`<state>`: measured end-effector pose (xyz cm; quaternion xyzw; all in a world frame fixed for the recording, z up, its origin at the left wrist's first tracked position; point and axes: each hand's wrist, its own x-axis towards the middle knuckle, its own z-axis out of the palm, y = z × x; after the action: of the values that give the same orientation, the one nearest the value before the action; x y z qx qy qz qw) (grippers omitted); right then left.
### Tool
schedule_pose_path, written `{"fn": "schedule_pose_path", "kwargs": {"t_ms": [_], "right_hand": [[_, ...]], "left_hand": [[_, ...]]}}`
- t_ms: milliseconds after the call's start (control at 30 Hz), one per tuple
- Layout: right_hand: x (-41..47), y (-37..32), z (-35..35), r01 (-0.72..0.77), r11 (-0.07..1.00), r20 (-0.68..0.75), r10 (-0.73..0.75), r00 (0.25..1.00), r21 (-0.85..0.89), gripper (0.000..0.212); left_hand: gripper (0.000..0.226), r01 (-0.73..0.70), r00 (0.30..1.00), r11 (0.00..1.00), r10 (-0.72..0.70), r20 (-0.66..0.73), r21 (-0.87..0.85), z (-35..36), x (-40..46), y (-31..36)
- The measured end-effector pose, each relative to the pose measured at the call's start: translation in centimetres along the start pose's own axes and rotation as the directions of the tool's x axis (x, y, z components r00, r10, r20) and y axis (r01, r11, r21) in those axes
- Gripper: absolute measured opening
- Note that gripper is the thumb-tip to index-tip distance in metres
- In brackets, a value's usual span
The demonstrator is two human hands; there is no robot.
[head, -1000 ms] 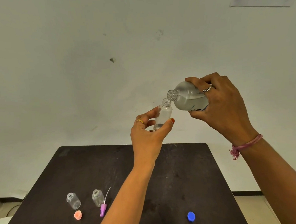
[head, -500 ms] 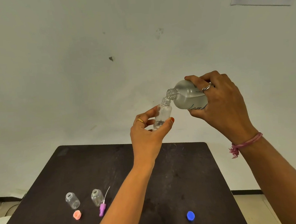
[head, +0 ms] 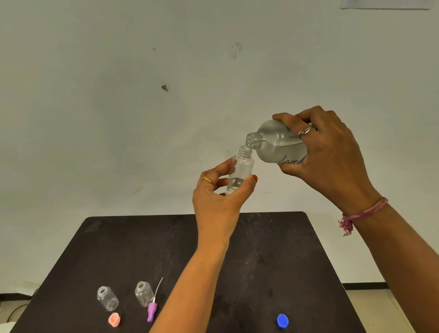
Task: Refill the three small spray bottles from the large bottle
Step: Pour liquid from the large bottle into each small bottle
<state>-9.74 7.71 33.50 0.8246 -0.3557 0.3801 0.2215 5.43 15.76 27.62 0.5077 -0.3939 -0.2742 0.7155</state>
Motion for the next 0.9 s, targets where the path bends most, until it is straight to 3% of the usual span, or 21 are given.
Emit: {"fn": "schedule_pose_path", "kwargs": {"t_ms": [900], "right_hand": [[-0.04,-0.37,-0.66,0.008,1.0,0.003,-0.008,1.0,-0.004,0.076]], "left_hand": [[0.041,0.003,1.0,1.0,-0.003,-0.003,-0.015,-0.26,-0.28,-0.02]]}}
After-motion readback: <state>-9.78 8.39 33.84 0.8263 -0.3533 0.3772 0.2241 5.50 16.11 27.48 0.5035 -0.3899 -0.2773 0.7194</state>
